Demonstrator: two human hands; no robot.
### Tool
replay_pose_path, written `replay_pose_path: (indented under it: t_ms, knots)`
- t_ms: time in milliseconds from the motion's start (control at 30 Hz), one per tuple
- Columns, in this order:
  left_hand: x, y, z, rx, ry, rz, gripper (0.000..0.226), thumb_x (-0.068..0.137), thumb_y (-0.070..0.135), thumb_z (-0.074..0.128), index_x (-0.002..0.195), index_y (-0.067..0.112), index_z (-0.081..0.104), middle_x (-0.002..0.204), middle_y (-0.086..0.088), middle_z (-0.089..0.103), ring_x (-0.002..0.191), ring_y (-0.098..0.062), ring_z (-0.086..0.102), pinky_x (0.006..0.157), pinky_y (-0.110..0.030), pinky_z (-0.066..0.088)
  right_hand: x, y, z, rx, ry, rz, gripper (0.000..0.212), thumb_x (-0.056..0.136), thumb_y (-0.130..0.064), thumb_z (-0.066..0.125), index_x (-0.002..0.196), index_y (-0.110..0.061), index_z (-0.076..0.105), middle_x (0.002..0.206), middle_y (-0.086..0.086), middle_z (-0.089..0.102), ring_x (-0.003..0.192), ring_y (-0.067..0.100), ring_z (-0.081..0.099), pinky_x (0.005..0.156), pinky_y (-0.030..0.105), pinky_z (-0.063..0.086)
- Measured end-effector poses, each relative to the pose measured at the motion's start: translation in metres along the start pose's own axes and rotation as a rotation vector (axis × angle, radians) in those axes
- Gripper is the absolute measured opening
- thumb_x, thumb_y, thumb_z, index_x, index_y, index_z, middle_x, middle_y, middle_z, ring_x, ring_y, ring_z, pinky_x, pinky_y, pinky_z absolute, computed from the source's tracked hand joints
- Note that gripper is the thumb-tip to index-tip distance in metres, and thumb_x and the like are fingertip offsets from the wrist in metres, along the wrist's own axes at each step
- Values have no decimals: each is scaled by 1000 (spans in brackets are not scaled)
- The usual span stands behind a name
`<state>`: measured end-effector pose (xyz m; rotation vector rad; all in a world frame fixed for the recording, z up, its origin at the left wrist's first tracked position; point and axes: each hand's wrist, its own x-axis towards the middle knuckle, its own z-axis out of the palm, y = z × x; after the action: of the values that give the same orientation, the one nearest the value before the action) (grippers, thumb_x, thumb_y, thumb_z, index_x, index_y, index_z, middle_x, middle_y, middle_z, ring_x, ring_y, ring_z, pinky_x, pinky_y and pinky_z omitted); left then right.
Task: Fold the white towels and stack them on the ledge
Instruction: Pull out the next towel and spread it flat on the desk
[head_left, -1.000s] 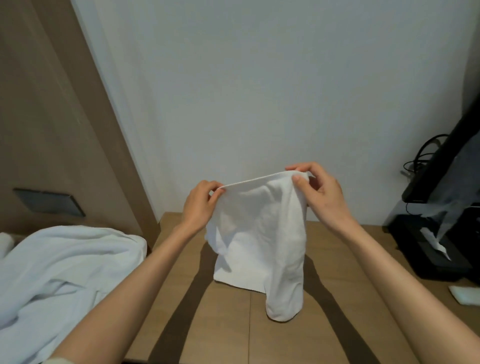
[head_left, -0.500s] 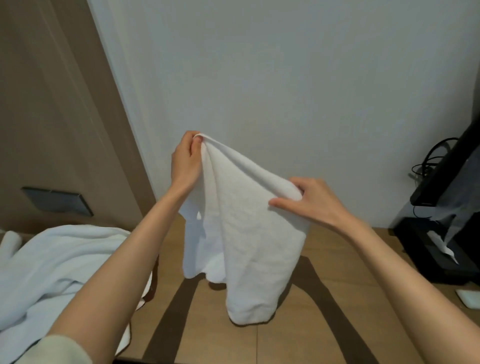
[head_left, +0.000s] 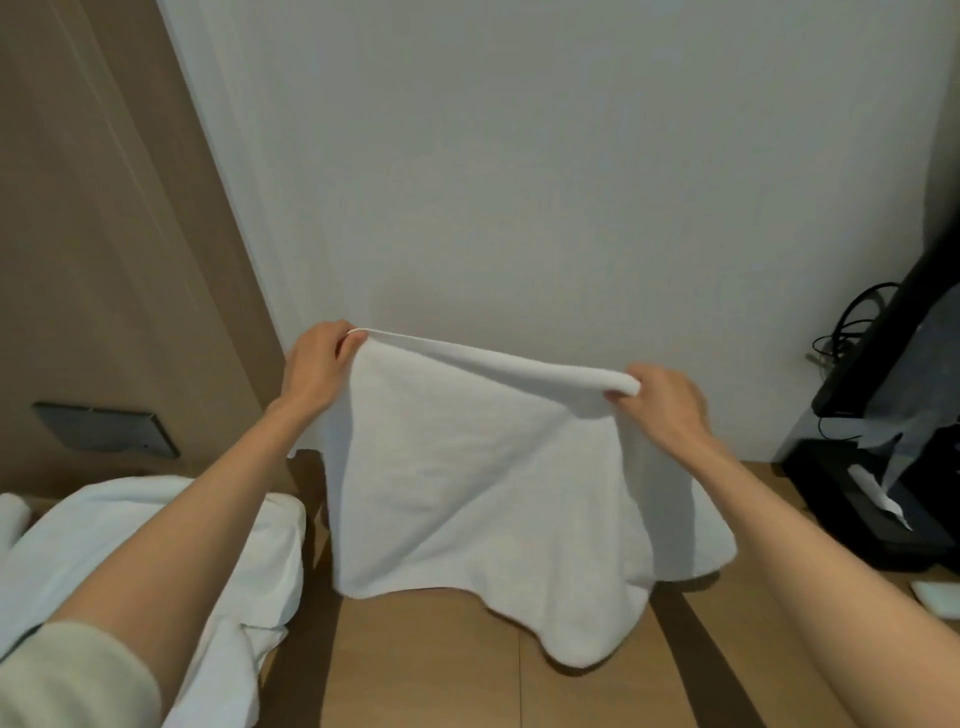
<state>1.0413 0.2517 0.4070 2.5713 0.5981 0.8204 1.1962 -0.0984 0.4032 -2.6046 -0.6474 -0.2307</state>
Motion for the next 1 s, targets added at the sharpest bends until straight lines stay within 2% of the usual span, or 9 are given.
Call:
replay_pose_path:
  t_ms: [67,200,333,467,567,700,833,933,1000]
  knots:
    - [19,10,-9,2,35,59,35,99,25,47,69,8,49,70,-12,49,75,-35,51,61,-36,26,23,1,-19,14,195,-24,17,85,-23,63,72,-16,54,83,19,66,81,39,61,58,32,30]
    - [58,42,-17,0,218,177,30,99,20,49,85,-3,61,81,-23,55,81,-36,51,73,-42,34,60,2,-62,-8,464,-113,21,77,-2,58,69,-16,45,76,21,61,73,42,55,62,35,24]
    - [73,54,-22,-2,297,333,19,95,13,56,84,-1,62,76,-20,51,76,-33,49,69,-35,28,69,17,-77,17,536,-143,15,73,6,55,73,-8,49,75,15,54,69,38,49,61,33,21]
    - [45,43,3,-116,165,278,16,88,19,67,82,5,65,74,-6,52,73,-20,47,65,-27,26,48,48,-51,14,489,-122,18,77,0,58,71,-13,46,70,5,46,62,28,44,51,32,29]
    - [2,30,35,-183,14,108,29,91,31,62,73,8,67,70,-5,57,68,-23,51,62,-31,31,24,71,-20,-56,355,-100,20,78,-6,58,70,-17,43,68,2,48,61,30,49,51,38,40]
    - [-64,16,70,-192,-287,-76,54,88,51,53,52,11,50,54,-4,48,55,-24,46,57,-36,32,-14,100,19,-282,51,-90,20,80,-20,59,68,-23,44,66,-5,57,59,19,53,49,27,35]
    - [-118,8,98,-127,-679,-202,56,81,61,60,55,12,46,52,-7,39,51,-17,44,53,-31,39,-58,120,53,-201,-428,19,25,83,-39,59,67,-31,40,81,-6,59,74,16,55,54,26,36]
    - [-157,6,122,-86,-892,-322,57,85,58,58,51,17,36,45,4,33,42,-11,41,49,-24,43,-90,131,75,-200,-753,58,15,83,-39,60,91,-34,48,104,-4,60,90,14,53,71,27,44]
    - [-182,4,135,-12,-957,-340,57,90,56,50,52,18,31,46,4,30,44,-14,36,50,-22,34,-111,139,88,-224,-883,75,31,84,-43,59,113,-37,51,121,-6,59,104,15,53,88,31,45]
